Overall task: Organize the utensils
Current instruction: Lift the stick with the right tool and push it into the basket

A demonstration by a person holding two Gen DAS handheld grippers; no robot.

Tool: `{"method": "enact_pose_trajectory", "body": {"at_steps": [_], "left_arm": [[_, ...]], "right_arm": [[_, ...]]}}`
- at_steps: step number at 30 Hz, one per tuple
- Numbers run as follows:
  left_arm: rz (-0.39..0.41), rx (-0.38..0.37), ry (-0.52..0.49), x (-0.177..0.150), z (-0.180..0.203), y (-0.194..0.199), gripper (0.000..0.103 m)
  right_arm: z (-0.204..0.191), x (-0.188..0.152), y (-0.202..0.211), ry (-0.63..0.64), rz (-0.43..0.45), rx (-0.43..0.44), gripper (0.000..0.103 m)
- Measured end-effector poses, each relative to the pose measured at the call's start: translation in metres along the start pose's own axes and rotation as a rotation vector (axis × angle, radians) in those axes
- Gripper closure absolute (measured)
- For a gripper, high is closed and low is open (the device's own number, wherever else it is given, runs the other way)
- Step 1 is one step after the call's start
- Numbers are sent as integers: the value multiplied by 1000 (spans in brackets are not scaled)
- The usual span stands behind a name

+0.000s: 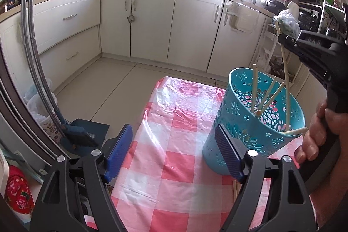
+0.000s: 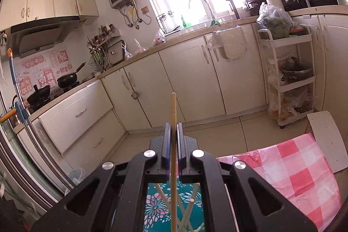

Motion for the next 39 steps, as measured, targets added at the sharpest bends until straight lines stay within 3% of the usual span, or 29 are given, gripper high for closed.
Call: {"method": "enact_pose_trajectory", "body": {"at_steps": [7,13,17,22,24,26,32,33,34,35,37,39], "left_arm": [[-13,9,-9,-3,1,-3,28],[-20,17,-20,-4,3,-4,27],[-21,21,-26,-5,4,-3,26],[-28,22,-10,-6,0,-4,25],[-35,20,3,-7,-1,-4,25],[-35,15,7,-7,-2,-4,25],[-40,11,3,-6,0,-7,25],[-41,11,5,-6,0,-8,25],[-41,8,7,-5,-1,-8,25],[-41,6,9,-5,-1,-8,25],[-43,3,10,-5,-3,-8,25],[-45,-3,17,-4,-3,-8,25]], "right_arm": [[4,-15,4,25,-31,-7,97],[-11,-33,30,136,-68,42,95],[-10,-34,50,151,-58,49,79],[-1,-22,53,120,-61,43,74],[-2,-10,36,110,-108,42,70],[-9,1,12,108,-184,53,60],[-34,12,-74,190,-473,-20,58],[-35,10,-85,195,-510,-30,58],[-36,8,-92,197,-540,-35,66],[-37,5,-95,204,-557,-39,98],[-41,4,-92,233,-545,-45,97],[-44,10,-72,245,-474,-30,97]]}}
Point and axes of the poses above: each gripper's, at about its wrist camera, not at the fingertips, and y roughly against the way its jaws point, z to its right, x to its top, the point moved 3 cm from there along -y, roughly the way its jaws point, and after that the axes turned 5 degrees about -y, right-handed, at the moved point
